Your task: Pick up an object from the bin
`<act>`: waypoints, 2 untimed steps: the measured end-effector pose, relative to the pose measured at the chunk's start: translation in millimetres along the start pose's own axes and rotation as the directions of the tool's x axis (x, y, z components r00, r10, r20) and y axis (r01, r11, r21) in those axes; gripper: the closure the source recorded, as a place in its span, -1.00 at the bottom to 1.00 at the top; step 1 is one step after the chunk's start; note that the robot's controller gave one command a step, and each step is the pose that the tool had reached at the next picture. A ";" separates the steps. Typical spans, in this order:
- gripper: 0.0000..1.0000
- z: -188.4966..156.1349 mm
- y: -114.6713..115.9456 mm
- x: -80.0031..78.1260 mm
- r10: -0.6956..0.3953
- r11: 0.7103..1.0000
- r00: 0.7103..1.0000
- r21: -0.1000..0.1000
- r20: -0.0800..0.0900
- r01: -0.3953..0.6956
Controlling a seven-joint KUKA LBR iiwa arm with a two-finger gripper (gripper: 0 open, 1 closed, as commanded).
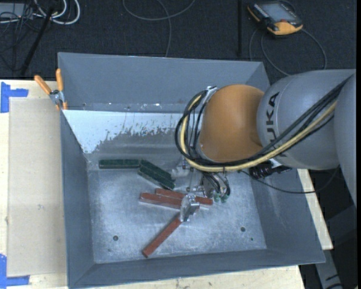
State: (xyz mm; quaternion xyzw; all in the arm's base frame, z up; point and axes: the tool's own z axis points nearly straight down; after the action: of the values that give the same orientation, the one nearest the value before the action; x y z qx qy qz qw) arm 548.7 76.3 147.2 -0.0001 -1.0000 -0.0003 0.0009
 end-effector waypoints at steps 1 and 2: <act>-1.00 49.8 3.7 -20.6 0.117 0.993 0.993 -0.001 0.004 -0.117; -1.00 36.5 5.7 -48.1 0.101 0.995 0.995 0.001 0.001 -0.101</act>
Offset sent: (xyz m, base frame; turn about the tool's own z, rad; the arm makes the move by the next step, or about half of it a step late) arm 0.0657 0.0052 -0.0072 0.0678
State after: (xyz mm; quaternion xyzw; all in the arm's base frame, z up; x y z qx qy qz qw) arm 596.7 81.9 110.6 -0.0507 -0.9987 0.0003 0.0003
